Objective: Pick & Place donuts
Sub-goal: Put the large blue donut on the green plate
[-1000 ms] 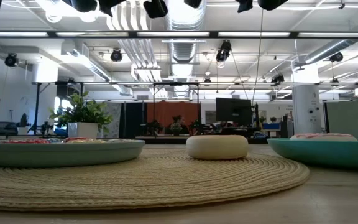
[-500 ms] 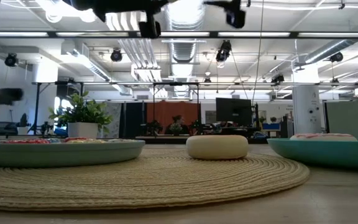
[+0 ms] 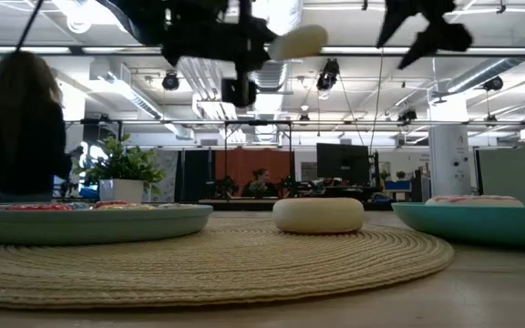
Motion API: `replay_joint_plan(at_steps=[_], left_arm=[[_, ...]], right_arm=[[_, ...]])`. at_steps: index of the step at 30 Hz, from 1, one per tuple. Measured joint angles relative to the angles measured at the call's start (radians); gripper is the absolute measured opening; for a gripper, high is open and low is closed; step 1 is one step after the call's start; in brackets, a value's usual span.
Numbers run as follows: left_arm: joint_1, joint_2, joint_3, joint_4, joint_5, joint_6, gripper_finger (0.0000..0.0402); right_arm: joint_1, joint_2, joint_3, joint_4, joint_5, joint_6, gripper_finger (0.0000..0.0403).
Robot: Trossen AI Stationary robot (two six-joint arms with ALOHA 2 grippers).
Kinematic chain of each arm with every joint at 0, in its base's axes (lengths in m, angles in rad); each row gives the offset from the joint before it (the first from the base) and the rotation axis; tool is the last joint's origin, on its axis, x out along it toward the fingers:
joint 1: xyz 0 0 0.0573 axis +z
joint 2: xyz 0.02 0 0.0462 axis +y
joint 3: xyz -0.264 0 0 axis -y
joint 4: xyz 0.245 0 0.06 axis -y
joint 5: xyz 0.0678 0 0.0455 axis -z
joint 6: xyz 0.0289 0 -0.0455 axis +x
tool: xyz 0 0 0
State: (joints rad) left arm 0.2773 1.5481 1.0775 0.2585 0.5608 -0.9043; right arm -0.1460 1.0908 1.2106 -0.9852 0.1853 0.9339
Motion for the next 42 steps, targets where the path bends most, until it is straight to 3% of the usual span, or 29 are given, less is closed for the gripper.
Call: replay_joint_plan(at_steps=[5,15,19,24,26,34,42], left_arm=[[-0.074,0.154,0.02,0.022,0.052,-0.006,0.0005],[-0.252,0.387,0.151,0.023,0.03,0.127,0.0005],[-0.313,0.482,0.27,-0.049,-0.034,0.169,0.0005],[-0.353,0.606,0.47,-0.204,-0.274,0.257,0.0005],[-0.353,0.66,0.555,-0.242,-0.324,0.267,0.0005],[-0.364,0.809,0.798,-0.487,-0.311,0.23,0.0005],[-0.398,0.831,0.835,-0.496,-0.327,0.203,0.0007]], right_arm=[[0.091,-0.023,0.0,-0.181,0.173,0.197,0.0254],[0.187,-0.023,-0.014,-0.244,0.231,0.354,0.0254],[0.188,-0.027,-0.013,-0.267,0.222,0.321,0.0253],[0.188,-0.058,-0.013,-0.28,0.217,0.219,0.0253],[0.188,-0.083,-0.013,-0.285,0.211,0.191,0.0251],[0.201,-0.19,-0.028,-0.294,0.208,0.137,0.0235],[0.2,-0.25,-0.077,-0.292,0.23,0.107,0.0231]])
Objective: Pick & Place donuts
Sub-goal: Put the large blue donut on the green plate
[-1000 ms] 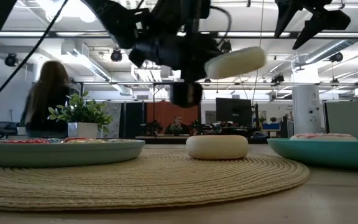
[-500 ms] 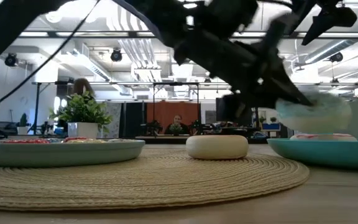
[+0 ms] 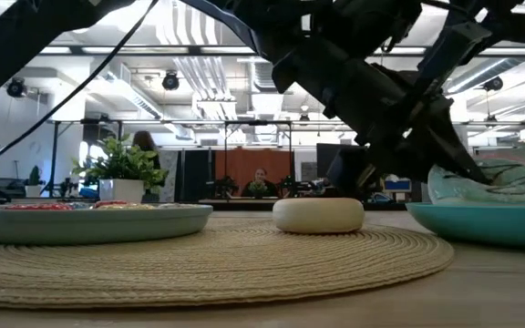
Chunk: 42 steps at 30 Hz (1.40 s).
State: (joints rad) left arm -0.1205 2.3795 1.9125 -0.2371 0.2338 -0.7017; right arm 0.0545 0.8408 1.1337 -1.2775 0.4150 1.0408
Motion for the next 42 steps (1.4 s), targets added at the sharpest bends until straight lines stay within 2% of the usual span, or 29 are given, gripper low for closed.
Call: replay_joint_plan(at_steps=[7,16,26,36,42], left_arm=[[-0.022,-0.024,0.017,0.013,-0.165,0.058,0.0018],[-0.07,-0.024,0.013,0.062,-0.17,0.074,0.0019],[-0.065,0.01,-0.005,0.056,-0.184,0.047,0.0024],[-0.067,0.007,-0.004,0.048,-0.166,0.047,0.0132],[-0.064,-0.031,-0.002,0.0,-0.167,0.075,0.0147]], right_arm=[[0.0,-0.001,-0.056,0.004,-0.005,0.003,0.0231],[0.0,-0.002,-0.068,0.04,0.0,-0.002,0.0231],[0.0,0.0,-0.07,0.075,0.004,-0.001,0.023],[0.0,0.0,-0.07,0.087,0.005,0.003,0.023],[0.0,0.001,-0.072,0.087,0.007,-0.001,0.0231]])
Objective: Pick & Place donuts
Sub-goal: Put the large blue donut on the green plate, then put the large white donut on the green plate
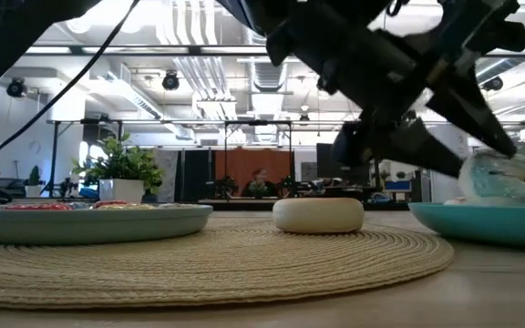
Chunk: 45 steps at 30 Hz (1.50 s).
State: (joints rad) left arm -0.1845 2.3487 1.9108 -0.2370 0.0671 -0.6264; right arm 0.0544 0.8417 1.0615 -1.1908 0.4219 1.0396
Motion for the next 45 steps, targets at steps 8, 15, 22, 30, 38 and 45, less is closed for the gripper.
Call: replay_joint_plan(at_steps=[8,15,22,30,38,45], left_arm=[[0.012,-0.047,0.007,-0.187,-0.07,0.071,0.0147],[0.018,-0.148,-0.002,-0.551,-0.265,0.18,0.0147],[-0.025,-0.182,-0.021,-0.597,-0.275,0.406,0.0147],[-0.051,-0.18,-0.159,-0.522,-0.258,0.543,0.0147],[-0.061,-0.184,-0.201,-0.473,-0.272,0.549,0.0147],[-0.08,-0.206,-0.17,-0.465,-0.335,0.548,0.0147]], right_arm=[[0.0,-0.002,-0.028,0.001,0.0,-0.001,0.0231],[0.0,-0.002,-0.063,0.006,-0.01,-0.002,0.0231],[0.0,-0.002,-0.069,0.023,-0.011,-0.041,0.0231],[0.0,-0.003,-0.069,0.023,-0.006,-0.049,0.0231],[0.0,-0.002,-0.069,0.023,-0.004,-0.048,0.0231],[0.0,-0.002,-0.069,0.022,-0.004,-0.045,0.0231]])
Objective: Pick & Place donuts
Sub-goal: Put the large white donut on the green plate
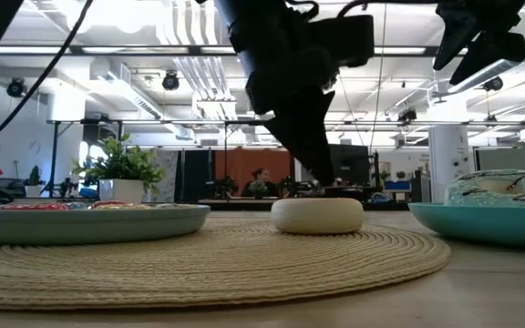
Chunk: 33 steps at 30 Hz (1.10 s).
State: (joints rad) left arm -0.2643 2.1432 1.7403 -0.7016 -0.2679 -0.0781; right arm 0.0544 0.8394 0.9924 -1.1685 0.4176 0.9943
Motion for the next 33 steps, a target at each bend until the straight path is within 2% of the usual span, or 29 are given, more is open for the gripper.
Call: replay_joint_plan(at_steps=[8,16,21,26,31,33], left_arm=[[-0.017,0.001,-0.018,0.023,0.05,-0.029,0.0147],[-0.012,0.001,-0.131,0.152,0.068,-0.033,0.0147],[-0.011,0.001,-0.162,0.156,0.069,-0.046,0.0143],[-0.01,-0.003,-0.165,0.189,0.087,-0.046,0.0096],[-0.004,-0.004,-0.165,0.201,-0.004,-0.047,0.0017],[0.005,-0.014,-0.167,0.193,-0.017,-0.051,0.0008]], right_arm=[[0.0,0.0,0.0,0.0,0.0,0.0,0.0231],[0.0,0.0,0.0,0.0,0.0,0.013,0.0231],[0.0,0.0,0.0,0.003,0.0,0.018,0.0231],[0.0,0.0,0.0,0.038,-0.001,-0.046,0.0231],[0.0,0.0,0.0,0.128,-0.003,-0.169,0.0231],[0.0,0.0,0.0,0.178,-0.02,-0.25,0.0231]])
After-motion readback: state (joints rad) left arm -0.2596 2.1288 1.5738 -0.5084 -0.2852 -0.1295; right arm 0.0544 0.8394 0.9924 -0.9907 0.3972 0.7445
